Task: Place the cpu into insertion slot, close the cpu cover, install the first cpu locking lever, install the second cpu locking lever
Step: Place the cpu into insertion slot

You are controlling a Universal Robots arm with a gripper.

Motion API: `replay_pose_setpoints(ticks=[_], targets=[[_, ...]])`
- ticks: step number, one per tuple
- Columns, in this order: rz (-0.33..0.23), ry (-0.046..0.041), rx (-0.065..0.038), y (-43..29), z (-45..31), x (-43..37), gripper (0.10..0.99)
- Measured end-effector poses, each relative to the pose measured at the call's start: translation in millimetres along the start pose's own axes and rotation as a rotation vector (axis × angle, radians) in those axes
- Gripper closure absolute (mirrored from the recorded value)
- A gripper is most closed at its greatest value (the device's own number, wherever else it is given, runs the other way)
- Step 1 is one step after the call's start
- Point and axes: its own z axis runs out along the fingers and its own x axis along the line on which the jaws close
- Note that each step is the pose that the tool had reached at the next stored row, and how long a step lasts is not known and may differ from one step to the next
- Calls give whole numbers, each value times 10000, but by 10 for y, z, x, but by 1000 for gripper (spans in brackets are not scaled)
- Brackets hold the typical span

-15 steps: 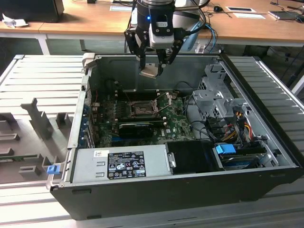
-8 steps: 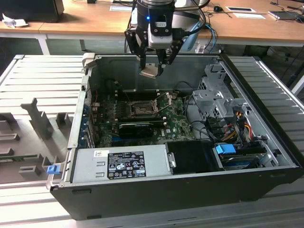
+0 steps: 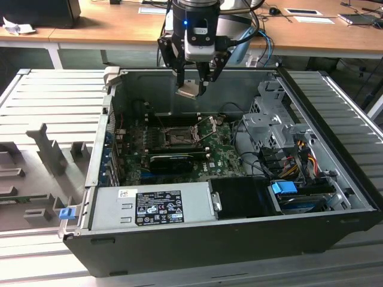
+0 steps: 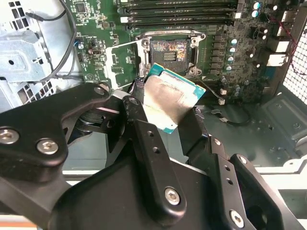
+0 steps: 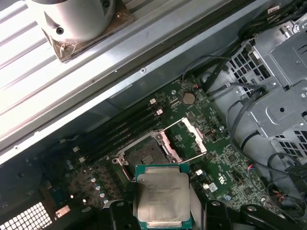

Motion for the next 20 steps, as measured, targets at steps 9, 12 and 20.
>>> replay_pose_setpoints(ticks=[9,12,20], targets=[[508,-46,-11,0,4,0,561],[728,-66,-16,0,7,0,561],[1938,-174,-40,-2,18,0,561]])
